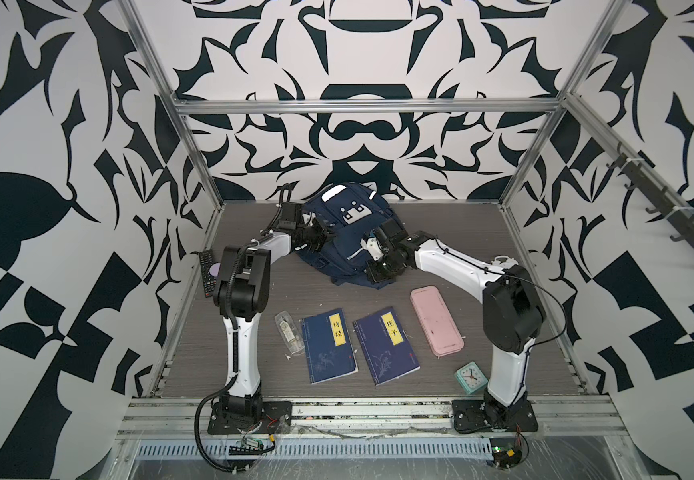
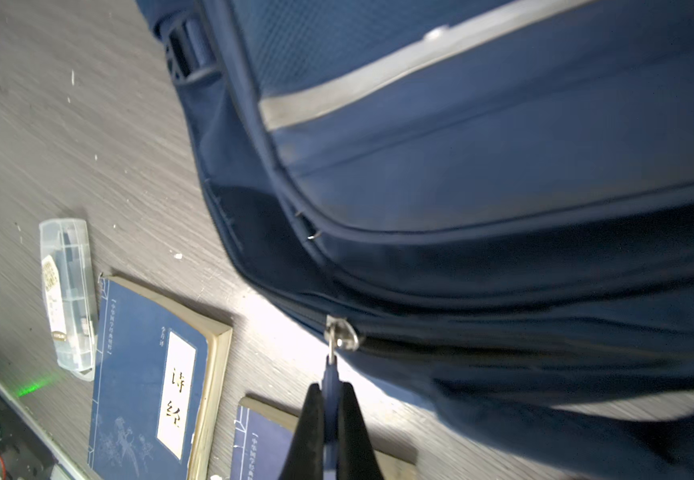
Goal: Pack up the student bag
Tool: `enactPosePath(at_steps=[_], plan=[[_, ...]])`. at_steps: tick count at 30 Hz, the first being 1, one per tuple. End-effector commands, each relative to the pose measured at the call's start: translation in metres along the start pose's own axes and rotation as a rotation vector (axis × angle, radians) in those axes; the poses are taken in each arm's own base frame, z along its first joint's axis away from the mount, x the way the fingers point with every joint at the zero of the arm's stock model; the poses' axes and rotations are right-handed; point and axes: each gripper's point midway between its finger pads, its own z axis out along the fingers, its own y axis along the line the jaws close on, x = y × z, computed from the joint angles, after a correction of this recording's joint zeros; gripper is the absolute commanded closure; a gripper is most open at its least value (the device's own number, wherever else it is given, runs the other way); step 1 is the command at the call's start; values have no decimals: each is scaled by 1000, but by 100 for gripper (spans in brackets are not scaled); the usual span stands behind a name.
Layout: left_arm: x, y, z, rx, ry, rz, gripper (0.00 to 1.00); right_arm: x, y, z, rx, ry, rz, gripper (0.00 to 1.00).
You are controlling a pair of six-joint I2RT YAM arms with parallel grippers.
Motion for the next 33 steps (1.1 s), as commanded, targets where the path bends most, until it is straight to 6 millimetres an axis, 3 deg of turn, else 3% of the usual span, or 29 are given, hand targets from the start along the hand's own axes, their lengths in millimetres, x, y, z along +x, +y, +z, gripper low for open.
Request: enactPosePath(at_steps=[1, 6, 12, 18, 24, 33], plan=[[-32, -74, -29, 145, -169, 117, 100, -11, 34, -11, -63, -38, -49, 100], [-32, -80, -28, 156, -173, 116, 100, -8, 57, 0, -87, -31, -68, 100], [-28, -80, -27, 154, -182, 105, 100, -24, 87, 17, -169, -51, -50, 100], [-19, -81, -23, 135, -184, 102, 100, -34, 96, 35, -203, -60, -25, 100], [-12, -78, -28, 122, -244, 82, 100, -33, 79, 33, -166, -67, -6, 100], [-10, -50, -71, 109, -477, -40, 100, -15, 10, 3, -83, -86, 67, 100]])
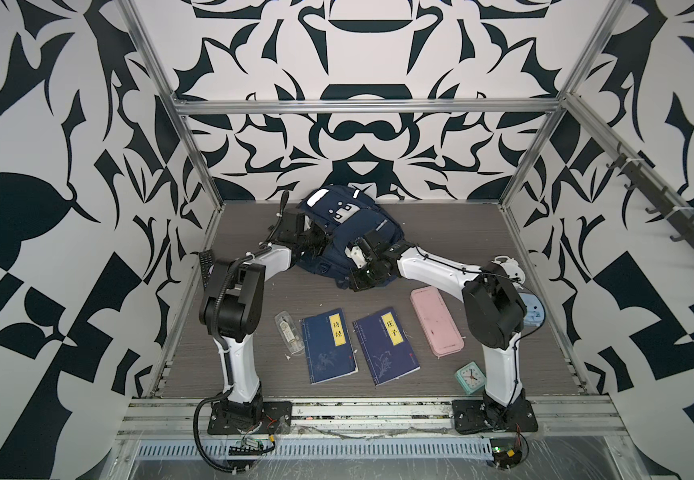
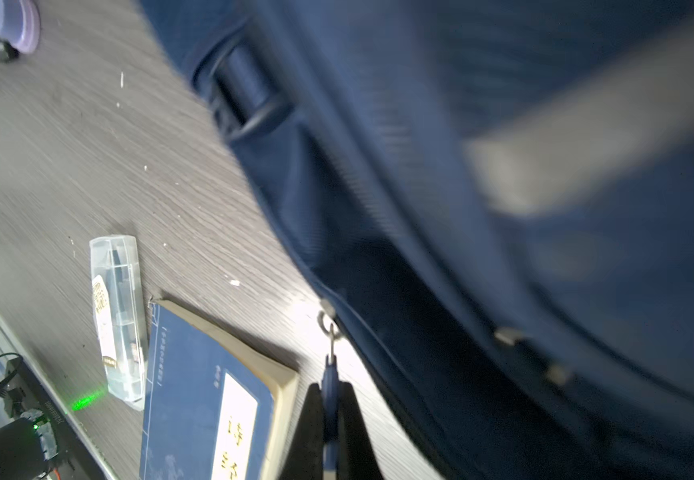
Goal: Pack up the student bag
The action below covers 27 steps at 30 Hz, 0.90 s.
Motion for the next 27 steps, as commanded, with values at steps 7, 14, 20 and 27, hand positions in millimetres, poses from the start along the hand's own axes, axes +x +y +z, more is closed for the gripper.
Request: enactPosePath(at_steps=[7, 14, 20, 27], plan=[[-20, -29, -27, 121, -235, -53, 100, 7, -31, -28, 44, -28, 2, 100], [-14, -25, -9, 149, -210, -86, 100, 6, -22, -16, 16, -15, 9, 100], [-10, -26, 0, 150, -196, -110, 100, -2, 8, 2, -30, -6, -24, 100], [-6, -34, 1, 165, -189, -118, 100, -14, 41, 23, -77, -25, -34, 100]])
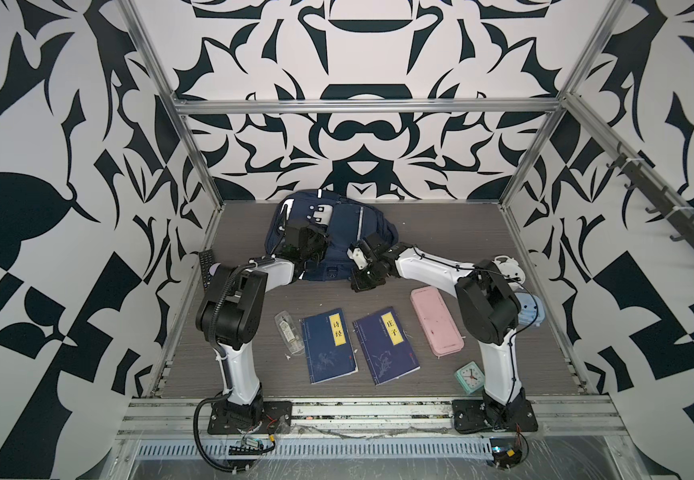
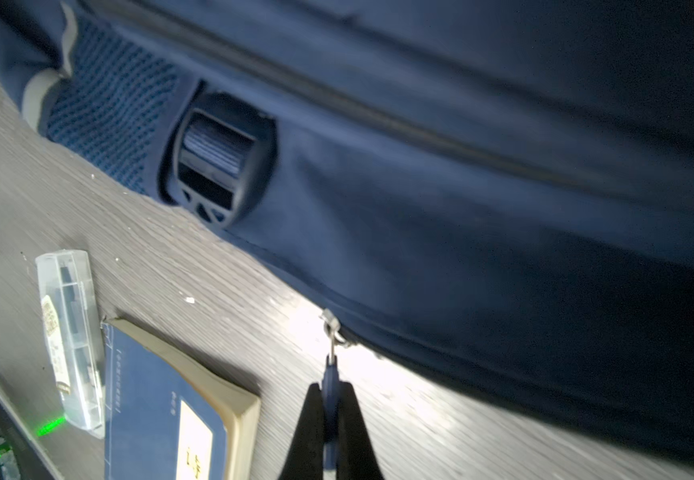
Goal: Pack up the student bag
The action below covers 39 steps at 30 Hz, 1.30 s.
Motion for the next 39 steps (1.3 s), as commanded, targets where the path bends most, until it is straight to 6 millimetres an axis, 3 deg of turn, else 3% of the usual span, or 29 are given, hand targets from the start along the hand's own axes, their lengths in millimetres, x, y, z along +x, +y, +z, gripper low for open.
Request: enactPosePath(at_steps=[1, 16, 25, 28, 32, 39], plan=[[0, -40, 1, 117, -13, 6, 100, -21, 40, -10, -93, -60, -24, 100], [25, -51, 5, 148, 58, 3, 100, -49, 73, 3, -237, -122, 47, 100], [36, -42, 9, 143, 89, -8, 100, -55, 86, 7, -321, -126, 69, 100], [36, -40, 7, 139, 93, -5, 100, -53, 77, 5, -298, -134, 76, 100], [34, -37, 5, 127, 97, 7, 100, -49, 51, -2, -263, -141, 107, 100], [43, -29, 12, 106, 165, 25, 100, -28, 28, -9, -208, -121, 108, 100]])
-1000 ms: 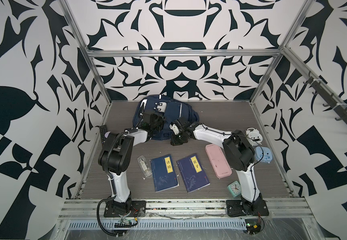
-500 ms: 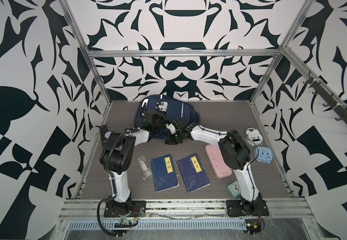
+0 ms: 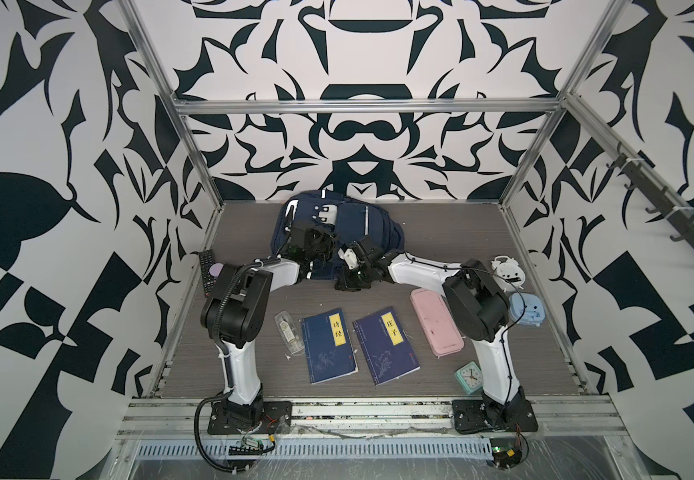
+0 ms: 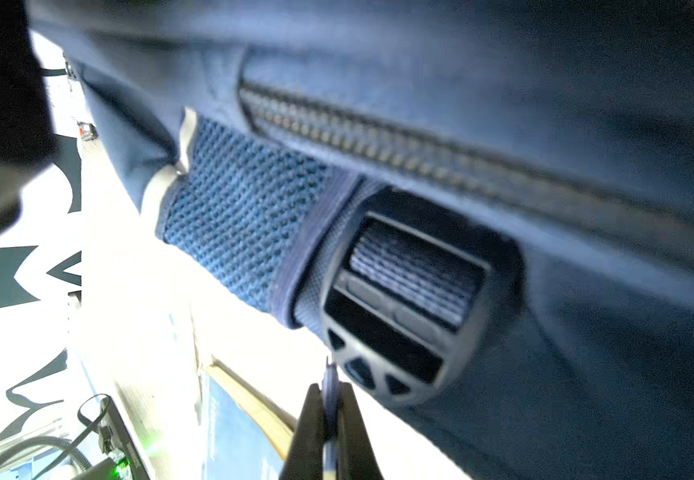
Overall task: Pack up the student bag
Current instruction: 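Release the zipper pull and lift the right gripper away from the backpack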
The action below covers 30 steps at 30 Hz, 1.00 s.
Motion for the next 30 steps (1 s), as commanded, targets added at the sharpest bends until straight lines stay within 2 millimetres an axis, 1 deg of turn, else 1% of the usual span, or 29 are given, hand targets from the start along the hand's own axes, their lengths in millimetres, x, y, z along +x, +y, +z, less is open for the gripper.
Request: enactPosePath(at_steps=[1, 2, 3, 6, 8, 11, 15, 19, 22, 24, 27, 30], plan=[[17, -21, 5, 68, 89, 35, 100, -10, 9, -21, -18, -52, -39, 100], [18, -20, 6, 66, 98, 37, 100, -7, 6, -20, -13, -47, -38, 100], [18, -18, 7, 62, 104, 37, 100, -4, 3, -20, -7, -41, -35, 97], [21, -15, 7, 48, 121, 51, 100, 3, -4, -20, 16, -32, -34, 82], [22, -13, 6, 38, 131, 62, 100, 5, -8, -24, 30, -32, -37, 74], [25, -8, 8, 30, 147, 55, 100, 7, -13, -31, 43, -28, -36, 68], [28, -8, 13, 57, 176, 40, 100, 11, -13, -43, 67, -20, -54, 65], [29, -5, 9, 40, 174, 69, 100, 9, -17, -61, 106, -46, -63, 64], [32, -1, 5, 11, 187, 96, 100, 5, -24, -80, 113, -79, -43, 63], [34, 1, 1, 1, 195, 118, 100, 3, -27, -96, 118, -104, -34, 62], [36, 6, -6, -31, 207, 152, 100, 5, -33, -120, 141, -129, -31, 60], [36, 12, -15, -92, 205, 204, 100, 11, -39, -137, 159, -132, -26, 58]])
